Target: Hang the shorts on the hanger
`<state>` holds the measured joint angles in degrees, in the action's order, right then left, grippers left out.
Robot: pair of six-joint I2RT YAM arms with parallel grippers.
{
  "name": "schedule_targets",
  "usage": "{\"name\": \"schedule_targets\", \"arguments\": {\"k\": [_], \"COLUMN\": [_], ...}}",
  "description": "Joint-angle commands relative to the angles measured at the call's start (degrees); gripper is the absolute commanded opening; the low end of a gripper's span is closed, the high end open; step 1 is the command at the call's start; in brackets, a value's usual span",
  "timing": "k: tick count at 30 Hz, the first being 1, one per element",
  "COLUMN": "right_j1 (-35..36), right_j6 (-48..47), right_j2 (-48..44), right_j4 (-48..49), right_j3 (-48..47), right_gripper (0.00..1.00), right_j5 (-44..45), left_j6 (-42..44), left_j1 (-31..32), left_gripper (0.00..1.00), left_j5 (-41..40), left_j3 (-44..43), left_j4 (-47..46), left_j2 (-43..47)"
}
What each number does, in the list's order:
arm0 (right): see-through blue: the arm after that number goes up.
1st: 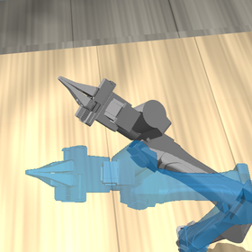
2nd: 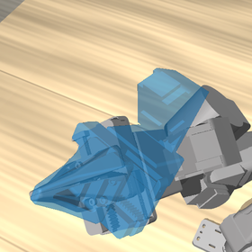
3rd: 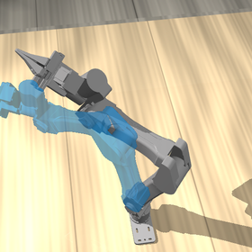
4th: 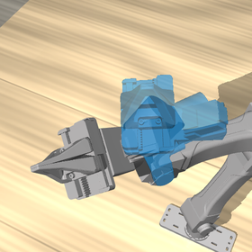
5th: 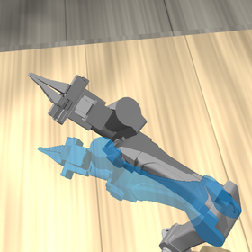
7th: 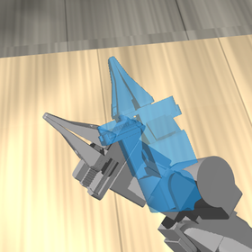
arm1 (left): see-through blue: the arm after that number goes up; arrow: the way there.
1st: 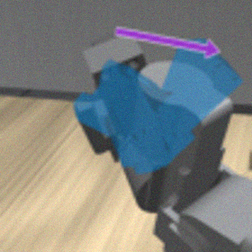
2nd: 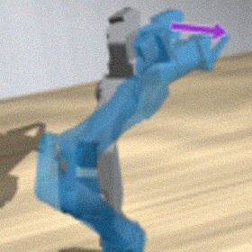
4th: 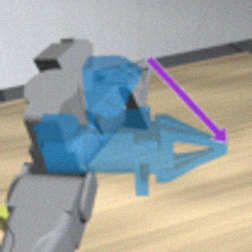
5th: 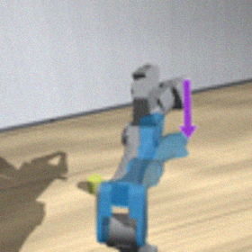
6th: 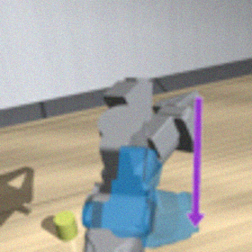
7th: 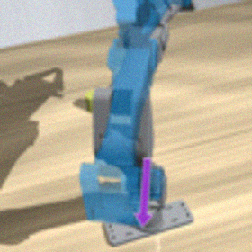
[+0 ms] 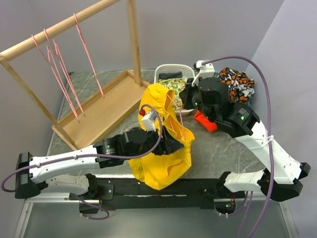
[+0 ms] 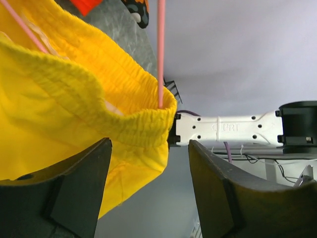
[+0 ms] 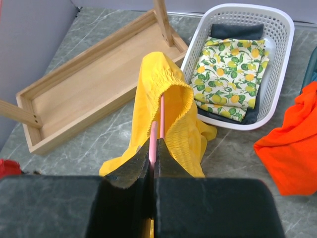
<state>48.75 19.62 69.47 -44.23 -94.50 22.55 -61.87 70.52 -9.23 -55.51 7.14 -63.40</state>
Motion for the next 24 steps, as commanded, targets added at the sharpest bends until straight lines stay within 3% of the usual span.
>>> {"name": "schedule_targets", "arguments": {"k": [1, 7, 13, 18, 24], "right_j1": [0.99, 1.96, 2.49, 2.93, 3.28], "right_j6": [0.42, 1.74, 3.06, 3.85, 4.20], "right_j2": [-0.04, 1.02, 1.45, 1.37, 1.63], "right_j4": [3.36, 1.69, 1.07, 0.98, 0.99], "right_j3": [-4.03, -5.96, -6.75, -6.31, -6.75], "right_gripper": [0.00, 0.00, 0.00, 0.00, 0.00], "right_j5": [2.68, 3.91, 3.73, 4.00, 3.47], "left_j6": [-1.15, 0.43, 3.24, 6.14, 6.84], "left_j1": [2.51, 2.52, 2.60, 1.82, -1.00], "left_gripper": [0.69, 0.70, 0.69, 0.64, 0.54], "left_j5": [-5.44, -5.00, -10.53, -12.04, -6.86], "left_j3": [-0.91, -1.53, -3.73, -5.22, -5.67], "left_j4": [-2.12, -9.15, -11.44, -13.55, -15.66], "left_j2": [-1.46, -5.59, -7.27, -7.18, -9.29]}}
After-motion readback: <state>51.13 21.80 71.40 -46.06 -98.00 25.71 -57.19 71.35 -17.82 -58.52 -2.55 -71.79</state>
